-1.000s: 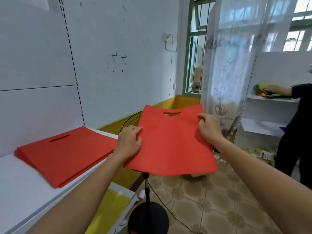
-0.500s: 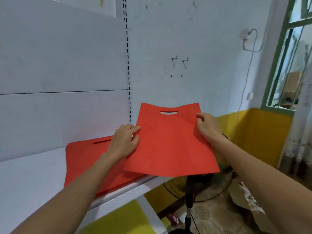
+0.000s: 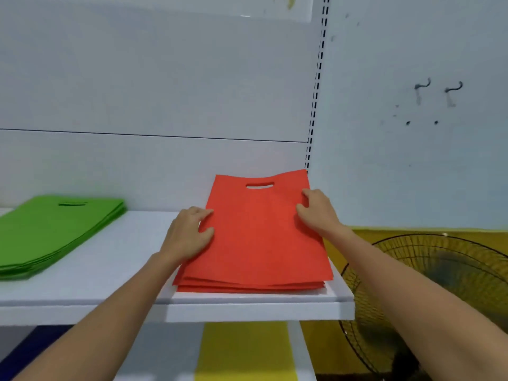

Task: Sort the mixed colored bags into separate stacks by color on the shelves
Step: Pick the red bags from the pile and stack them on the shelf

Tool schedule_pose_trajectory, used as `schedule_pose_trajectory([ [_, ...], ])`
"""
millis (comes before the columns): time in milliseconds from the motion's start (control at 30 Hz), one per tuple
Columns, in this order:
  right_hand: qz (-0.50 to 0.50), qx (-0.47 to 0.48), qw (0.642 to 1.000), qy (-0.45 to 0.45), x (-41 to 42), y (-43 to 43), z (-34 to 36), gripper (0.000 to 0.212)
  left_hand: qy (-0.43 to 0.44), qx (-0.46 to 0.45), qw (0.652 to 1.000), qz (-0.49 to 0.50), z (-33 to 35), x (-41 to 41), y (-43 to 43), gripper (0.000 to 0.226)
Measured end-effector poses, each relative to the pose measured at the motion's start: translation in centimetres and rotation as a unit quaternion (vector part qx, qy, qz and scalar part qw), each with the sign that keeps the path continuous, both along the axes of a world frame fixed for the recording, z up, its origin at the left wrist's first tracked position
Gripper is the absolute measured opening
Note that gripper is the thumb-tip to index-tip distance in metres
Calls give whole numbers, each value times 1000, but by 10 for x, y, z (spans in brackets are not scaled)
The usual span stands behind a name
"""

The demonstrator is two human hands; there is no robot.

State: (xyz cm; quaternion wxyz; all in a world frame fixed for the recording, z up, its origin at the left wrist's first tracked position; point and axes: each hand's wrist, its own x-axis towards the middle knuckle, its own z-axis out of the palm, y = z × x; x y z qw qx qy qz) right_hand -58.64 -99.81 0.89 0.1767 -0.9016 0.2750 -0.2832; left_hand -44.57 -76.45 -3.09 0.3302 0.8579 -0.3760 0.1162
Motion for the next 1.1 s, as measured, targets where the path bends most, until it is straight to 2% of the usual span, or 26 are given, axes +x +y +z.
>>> schedule_pose_trajectory([
  [133, 24, 18, 995, 96, 12, 1, -35, 31, 102, 56, 993, 21, -19, 0, 7, 74],
  [233, -15, 20, 976, 216, 15, -5, -55, 44, 131, 71, 988, 31, -30, -2, 5, 74],
  [300, -42, 18, 969, 242, 16, -7, -59, 46, 123, 60, 990, 45, -32, -1, 3, 66],
  [433, -46, 15, 981, 189, 22, -6, -61, 36, 119, 51, 988, 83, -31, 5, -4, 50],
  [667, -43, 27, 978, 203, 22, -4, -59, 35, 179, -43, 980, 71, -29, 5, 5, 44],
  [767, -48, -21, 989, 137, 29, 8, -41, 34, 142, -56, 986, 65, -25, 15, 26, 38],
  [900, 52, -62, 997, 19, 62, 55, -17, 37, 77, -38, 992, 92, -20, 35, 81, 31],
  [1100, 189, -63, 980, -14, 145, 183, -7, 38, -12, 33, 988, 152, -2, 63, 197, 35],
])
